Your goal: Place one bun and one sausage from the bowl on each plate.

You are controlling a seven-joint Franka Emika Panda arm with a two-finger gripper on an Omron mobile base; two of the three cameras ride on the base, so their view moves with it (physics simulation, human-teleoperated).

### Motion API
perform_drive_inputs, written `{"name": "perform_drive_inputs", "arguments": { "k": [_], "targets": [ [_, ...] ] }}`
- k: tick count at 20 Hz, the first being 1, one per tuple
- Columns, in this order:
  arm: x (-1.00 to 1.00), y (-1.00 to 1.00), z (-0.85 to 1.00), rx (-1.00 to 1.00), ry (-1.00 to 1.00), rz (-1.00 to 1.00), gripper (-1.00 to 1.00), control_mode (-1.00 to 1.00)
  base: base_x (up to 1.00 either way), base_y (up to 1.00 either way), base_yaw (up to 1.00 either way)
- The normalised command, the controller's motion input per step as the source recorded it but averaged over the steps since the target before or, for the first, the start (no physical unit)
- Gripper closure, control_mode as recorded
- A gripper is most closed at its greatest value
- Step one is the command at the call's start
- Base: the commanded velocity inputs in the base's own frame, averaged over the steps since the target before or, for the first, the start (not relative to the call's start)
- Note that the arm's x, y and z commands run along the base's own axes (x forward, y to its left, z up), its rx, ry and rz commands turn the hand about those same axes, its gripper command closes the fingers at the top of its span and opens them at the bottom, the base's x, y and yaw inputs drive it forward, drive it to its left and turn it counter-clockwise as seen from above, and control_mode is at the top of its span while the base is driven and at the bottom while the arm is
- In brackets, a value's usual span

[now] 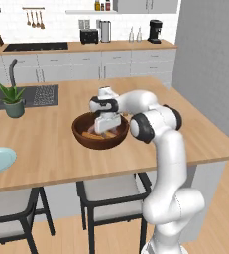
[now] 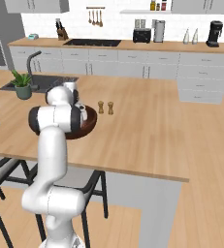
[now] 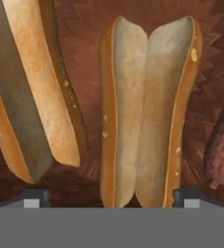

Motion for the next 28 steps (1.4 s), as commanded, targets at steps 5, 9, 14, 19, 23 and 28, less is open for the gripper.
{"name": "perform_drive_inputs", "arguments": {
  "k": [5,9,14,19,23,28],
  "targets": [
    [0.00,0.00,-0.38,-0.01,0.00,0.03,-1.00,-1.00,0.00,0.00,0.00],
    [0.12,0.00,-0.27,-0.01,0.00,0.02,-1.00,-1.00,0.00,0.00,0.00],
    [0.11,0.01,-0.21,0.00,-0.02,0.01,-1.00,-1.00,0.00,0.00,0.00],
    [0.01,0.16,-0.16,0.00,0.00,0.00,1.00,-1.00,0.00,0.00,0.00],
    [0.00,0.14,-0.24,0.00,0.00,0.00,1.00,-1.00,0.00,0.00,0.00],
    [-0.01,0.10,0.13,0.00,0.00,0.00,1.00,-1.00,0.00,0.00,0.00]
  ]
}}
